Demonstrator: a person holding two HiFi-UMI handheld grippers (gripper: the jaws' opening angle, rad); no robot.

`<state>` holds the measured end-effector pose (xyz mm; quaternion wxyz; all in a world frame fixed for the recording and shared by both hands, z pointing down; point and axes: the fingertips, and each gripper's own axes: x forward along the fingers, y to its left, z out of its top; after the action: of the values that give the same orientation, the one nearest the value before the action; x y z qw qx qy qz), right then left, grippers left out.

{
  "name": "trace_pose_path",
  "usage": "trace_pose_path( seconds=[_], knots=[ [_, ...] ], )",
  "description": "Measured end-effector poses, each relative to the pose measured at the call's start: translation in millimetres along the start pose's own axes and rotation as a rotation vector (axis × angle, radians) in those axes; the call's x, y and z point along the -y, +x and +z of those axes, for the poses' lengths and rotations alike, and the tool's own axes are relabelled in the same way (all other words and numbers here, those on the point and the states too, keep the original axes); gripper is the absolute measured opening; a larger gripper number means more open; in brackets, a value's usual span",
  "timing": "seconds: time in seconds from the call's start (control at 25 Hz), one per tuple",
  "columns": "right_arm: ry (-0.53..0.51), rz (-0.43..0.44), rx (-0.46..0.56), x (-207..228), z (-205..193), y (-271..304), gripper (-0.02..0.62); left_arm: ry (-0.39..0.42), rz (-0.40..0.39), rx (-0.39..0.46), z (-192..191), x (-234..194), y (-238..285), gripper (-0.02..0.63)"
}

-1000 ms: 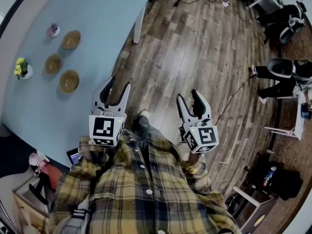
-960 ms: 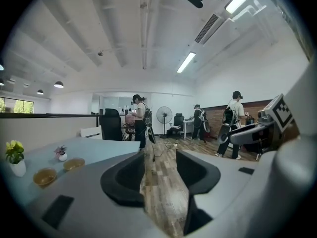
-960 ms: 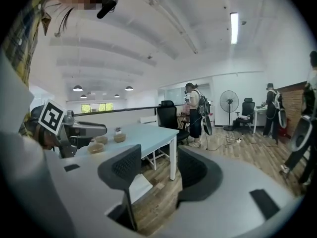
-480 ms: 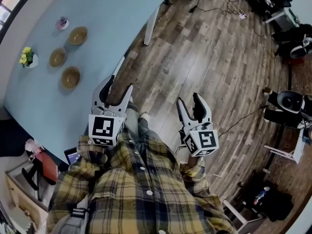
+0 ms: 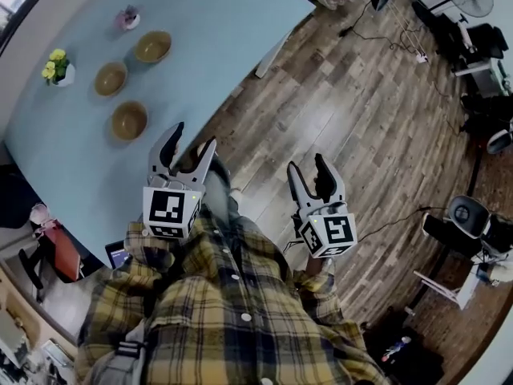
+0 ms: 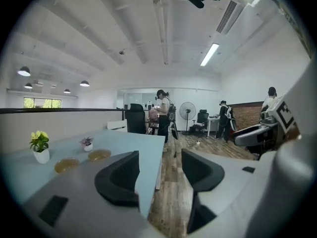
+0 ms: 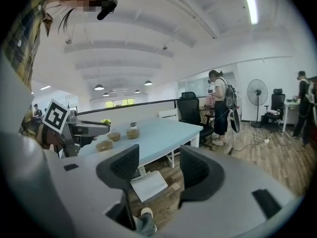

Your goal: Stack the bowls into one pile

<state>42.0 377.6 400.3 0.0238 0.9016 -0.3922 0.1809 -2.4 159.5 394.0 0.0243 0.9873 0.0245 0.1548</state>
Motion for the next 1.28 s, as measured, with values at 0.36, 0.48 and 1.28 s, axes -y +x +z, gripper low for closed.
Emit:
trace_pose_path(
  seconds=[0.36,0.48,1.28],
  knots=[
    [-0.115,0.212,-0.001,-21,56,136,0.239,-0.055,0.161,0.06,36,-93,50,0.265],
    [-0.183,0.322,0.006,-37,81,186,0.239,-0.077,0.259,0.078,43,-129,55,0.265],
    [-0.367,0.886,-0.062,-195,104,327,0.239,-0.255,0.851,0.091,2,-245,-60,0.264]
  ],
)
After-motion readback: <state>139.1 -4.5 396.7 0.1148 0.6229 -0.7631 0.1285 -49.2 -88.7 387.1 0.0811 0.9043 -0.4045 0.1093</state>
